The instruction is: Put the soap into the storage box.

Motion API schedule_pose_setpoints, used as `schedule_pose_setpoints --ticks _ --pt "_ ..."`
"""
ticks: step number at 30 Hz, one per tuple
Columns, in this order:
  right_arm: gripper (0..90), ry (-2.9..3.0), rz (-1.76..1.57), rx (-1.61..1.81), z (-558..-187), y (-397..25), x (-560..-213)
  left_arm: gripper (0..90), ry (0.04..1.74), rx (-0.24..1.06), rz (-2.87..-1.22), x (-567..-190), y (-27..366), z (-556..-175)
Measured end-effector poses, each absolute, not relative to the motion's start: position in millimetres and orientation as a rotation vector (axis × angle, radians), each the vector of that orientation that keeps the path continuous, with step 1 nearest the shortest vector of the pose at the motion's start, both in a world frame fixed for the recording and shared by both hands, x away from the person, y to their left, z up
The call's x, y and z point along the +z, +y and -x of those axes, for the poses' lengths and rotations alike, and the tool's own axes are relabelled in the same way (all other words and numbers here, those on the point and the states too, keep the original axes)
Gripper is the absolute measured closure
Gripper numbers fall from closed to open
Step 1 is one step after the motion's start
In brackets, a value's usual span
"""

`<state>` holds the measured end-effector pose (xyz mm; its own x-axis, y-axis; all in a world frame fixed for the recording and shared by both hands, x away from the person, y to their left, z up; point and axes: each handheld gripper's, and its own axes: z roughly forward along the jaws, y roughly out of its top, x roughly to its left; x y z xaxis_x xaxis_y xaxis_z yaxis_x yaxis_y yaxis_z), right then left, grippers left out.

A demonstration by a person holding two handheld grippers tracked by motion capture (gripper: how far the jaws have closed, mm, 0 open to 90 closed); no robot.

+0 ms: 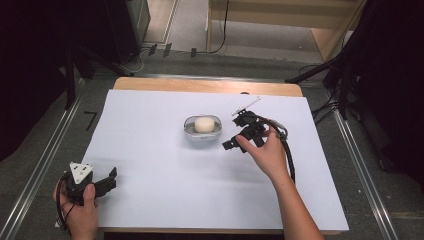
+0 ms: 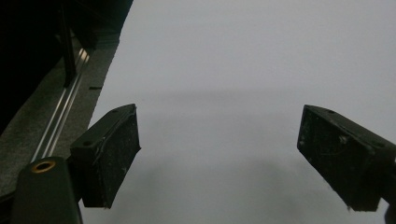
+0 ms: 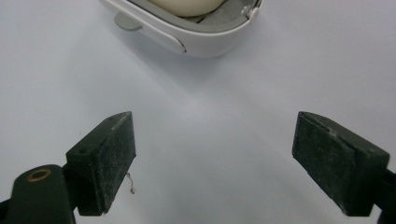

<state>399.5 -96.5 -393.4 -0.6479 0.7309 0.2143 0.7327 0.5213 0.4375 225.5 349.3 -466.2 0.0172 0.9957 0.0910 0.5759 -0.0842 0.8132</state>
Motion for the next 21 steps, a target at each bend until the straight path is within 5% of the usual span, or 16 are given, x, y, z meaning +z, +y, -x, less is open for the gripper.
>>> schedule_pose_setpoints --ticks 21 --pt "13.7 -2.694 1.391 -0.854 -366.4 -142.5 -412.2 13.9 1.612 0.934 -1.722 -466.2 348.5 -225.5"
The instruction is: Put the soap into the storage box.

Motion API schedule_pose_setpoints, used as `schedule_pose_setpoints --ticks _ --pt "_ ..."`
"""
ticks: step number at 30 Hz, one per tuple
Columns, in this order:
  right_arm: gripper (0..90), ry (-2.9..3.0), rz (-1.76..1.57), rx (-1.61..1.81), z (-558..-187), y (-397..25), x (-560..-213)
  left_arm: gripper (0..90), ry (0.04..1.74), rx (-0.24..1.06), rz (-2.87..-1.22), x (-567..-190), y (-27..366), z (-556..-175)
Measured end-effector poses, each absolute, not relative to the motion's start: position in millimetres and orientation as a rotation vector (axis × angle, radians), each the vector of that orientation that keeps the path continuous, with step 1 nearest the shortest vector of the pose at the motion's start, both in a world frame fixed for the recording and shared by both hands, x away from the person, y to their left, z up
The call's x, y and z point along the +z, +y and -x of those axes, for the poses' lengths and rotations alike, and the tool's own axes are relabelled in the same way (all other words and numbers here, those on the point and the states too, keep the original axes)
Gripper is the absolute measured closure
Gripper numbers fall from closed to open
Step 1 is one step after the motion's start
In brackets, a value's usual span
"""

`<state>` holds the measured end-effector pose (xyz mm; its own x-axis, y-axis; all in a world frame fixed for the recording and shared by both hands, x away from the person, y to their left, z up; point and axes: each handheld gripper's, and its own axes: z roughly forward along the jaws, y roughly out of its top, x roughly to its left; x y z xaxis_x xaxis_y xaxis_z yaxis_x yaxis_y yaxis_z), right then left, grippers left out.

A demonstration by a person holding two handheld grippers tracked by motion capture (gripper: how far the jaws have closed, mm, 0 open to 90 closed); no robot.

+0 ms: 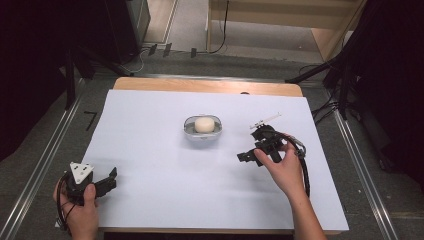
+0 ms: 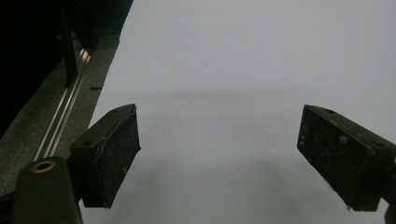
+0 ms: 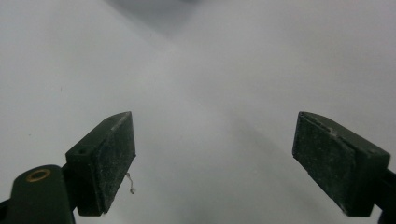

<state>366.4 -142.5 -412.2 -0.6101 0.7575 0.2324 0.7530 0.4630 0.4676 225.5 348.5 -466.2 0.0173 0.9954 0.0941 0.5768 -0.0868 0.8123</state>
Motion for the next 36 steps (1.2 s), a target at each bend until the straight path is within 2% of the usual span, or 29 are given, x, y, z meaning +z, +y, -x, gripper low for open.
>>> schedule_pose_setpoints --ticks 19,36 --pt "13.8 2.658 -1.402 0.881 -344.2 -168.4 -427.7 14.0 1.607 0.949 -1.738 -466.5 347.1 -225.6" --pt "13.8 2.574 -1.469 0.921 -328.3 -202.6 -427.9 14.0 1.618 0.943 -1.734 -466.3 347.2 -225.9"
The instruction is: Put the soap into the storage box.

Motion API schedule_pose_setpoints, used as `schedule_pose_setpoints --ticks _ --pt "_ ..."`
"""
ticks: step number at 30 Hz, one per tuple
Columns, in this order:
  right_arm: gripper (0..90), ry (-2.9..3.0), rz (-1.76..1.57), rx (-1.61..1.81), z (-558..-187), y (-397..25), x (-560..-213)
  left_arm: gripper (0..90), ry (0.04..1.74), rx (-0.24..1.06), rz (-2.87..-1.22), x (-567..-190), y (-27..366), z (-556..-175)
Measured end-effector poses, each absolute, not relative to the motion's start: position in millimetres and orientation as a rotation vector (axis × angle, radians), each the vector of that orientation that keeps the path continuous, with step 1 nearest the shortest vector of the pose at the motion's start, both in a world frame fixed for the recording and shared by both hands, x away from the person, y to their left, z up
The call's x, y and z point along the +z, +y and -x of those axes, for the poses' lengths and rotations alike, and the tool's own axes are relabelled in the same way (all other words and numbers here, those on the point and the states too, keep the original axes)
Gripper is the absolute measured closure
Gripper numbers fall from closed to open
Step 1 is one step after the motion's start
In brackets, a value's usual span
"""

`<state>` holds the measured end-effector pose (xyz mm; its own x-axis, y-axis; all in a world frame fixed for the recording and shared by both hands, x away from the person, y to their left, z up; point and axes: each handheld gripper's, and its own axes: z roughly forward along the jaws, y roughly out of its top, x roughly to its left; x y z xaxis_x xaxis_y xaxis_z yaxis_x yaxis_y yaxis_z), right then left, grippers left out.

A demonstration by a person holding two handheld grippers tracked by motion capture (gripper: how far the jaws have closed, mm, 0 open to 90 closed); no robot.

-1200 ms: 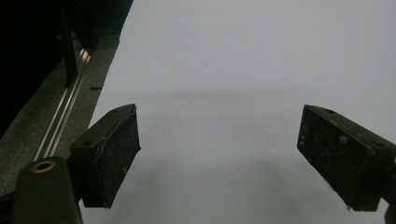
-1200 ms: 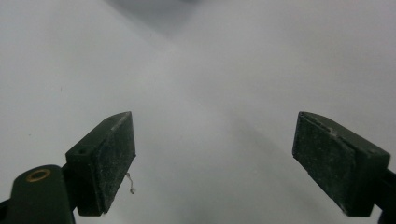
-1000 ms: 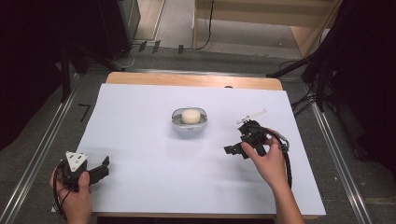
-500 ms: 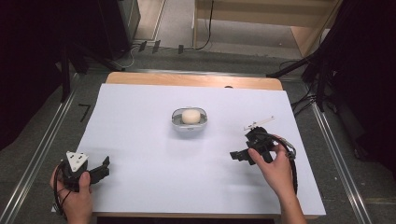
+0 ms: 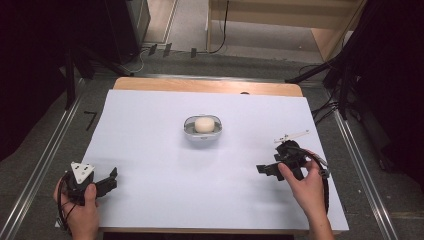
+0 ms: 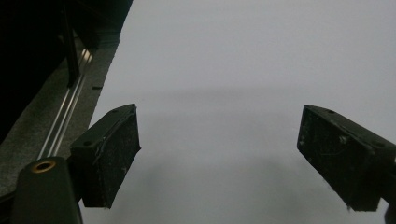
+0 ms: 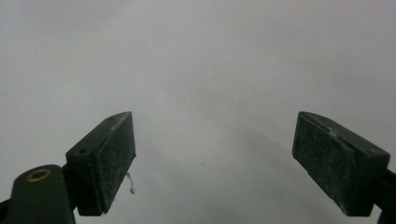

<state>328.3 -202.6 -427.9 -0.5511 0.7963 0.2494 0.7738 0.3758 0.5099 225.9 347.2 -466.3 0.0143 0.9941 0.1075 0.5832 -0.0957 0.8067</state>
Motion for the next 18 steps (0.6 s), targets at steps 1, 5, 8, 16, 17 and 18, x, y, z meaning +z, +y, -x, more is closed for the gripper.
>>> schedule_pose_setpoints --ticks 1,5,8,16,17,18 --pt "13.8 2.567 -1.471 0.924 -327.4 -205.6 -428.8 14.0 1.617 0.943 -1.734 -466.3 347.3 -225.9" --pt "13.8 2.529 -1.504 0.932 -323.7 -221.5 -433.0 14.0 1.616 0.942 -1.736 -466.2 347.4 -225.8" --pt "13.9 2.488 -1.552 0.926 -321.7 -235.7 -439.1 14.0 1.615 0.942 -1.731 -466.2 347.6 -225.8" --pt "13.8 2.415 -1.602 0.944 -316.0 -260.9 -448.4 13.9 1.616 0.942 -1.730 -466.3 347.6 -225.8" --pt "13.8 2.407 -1.610 0.954 -314.8 -264.4 -449.7 14.0 1.616 0.940 -1.731 -466.2 347.7 -225.8" --pt "13.8 2.399 -1.617 0.956 -314.0 -267.4 -451.0 14.0 1.615 0.942 -1.730 -466.2 347.6 -225.8"
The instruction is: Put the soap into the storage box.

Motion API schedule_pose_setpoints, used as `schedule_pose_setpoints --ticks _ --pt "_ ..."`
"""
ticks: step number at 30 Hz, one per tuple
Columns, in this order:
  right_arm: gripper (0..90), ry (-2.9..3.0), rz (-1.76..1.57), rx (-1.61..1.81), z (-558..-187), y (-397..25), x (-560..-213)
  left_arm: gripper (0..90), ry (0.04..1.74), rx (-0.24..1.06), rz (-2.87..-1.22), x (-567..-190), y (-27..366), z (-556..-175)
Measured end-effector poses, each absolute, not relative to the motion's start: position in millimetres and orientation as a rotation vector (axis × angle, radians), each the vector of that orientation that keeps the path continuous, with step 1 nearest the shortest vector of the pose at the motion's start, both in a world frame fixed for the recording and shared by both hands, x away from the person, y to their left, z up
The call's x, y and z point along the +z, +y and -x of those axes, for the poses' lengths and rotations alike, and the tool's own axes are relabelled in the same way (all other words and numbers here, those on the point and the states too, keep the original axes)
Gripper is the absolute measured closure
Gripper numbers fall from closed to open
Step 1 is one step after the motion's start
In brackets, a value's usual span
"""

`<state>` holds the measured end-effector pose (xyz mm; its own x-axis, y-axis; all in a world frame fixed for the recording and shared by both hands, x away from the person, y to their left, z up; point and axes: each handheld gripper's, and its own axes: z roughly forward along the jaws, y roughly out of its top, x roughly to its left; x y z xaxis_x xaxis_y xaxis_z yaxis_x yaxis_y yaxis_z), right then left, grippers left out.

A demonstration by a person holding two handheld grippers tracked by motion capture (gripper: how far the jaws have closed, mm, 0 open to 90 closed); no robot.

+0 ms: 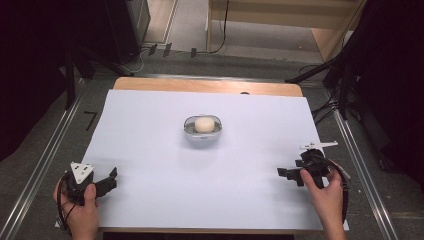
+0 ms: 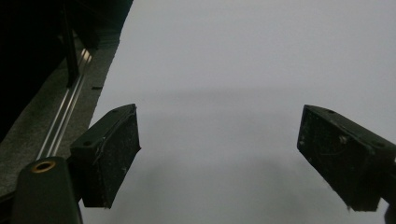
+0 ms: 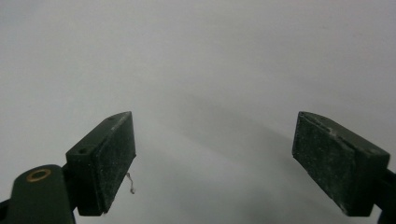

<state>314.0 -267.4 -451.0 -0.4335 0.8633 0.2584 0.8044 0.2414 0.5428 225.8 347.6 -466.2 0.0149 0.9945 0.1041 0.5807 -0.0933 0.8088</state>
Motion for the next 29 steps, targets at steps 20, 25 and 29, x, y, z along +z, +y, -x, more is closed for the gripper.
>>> schedule_pose_setpoints --ticks 20,25,29 --pt "13.9 2.219 -1.573 0.978 -278.9 -303.5 -476.9 14.0 1.611 0.942 -1.725 -466.1 347.6 -225.1" --pt "13.9 2.181 -1.483 0.955 -260.8 -302.3 -480.1 14.0 1.611 0.945 -1.726 -466.2 347.4 -225.2" --pt "13.9 2.166 -1.451 1.072 -256.3 -306.4 -479.2 14.0 1.610 0.945 -1.726 -466.1 347.4 -225.1"
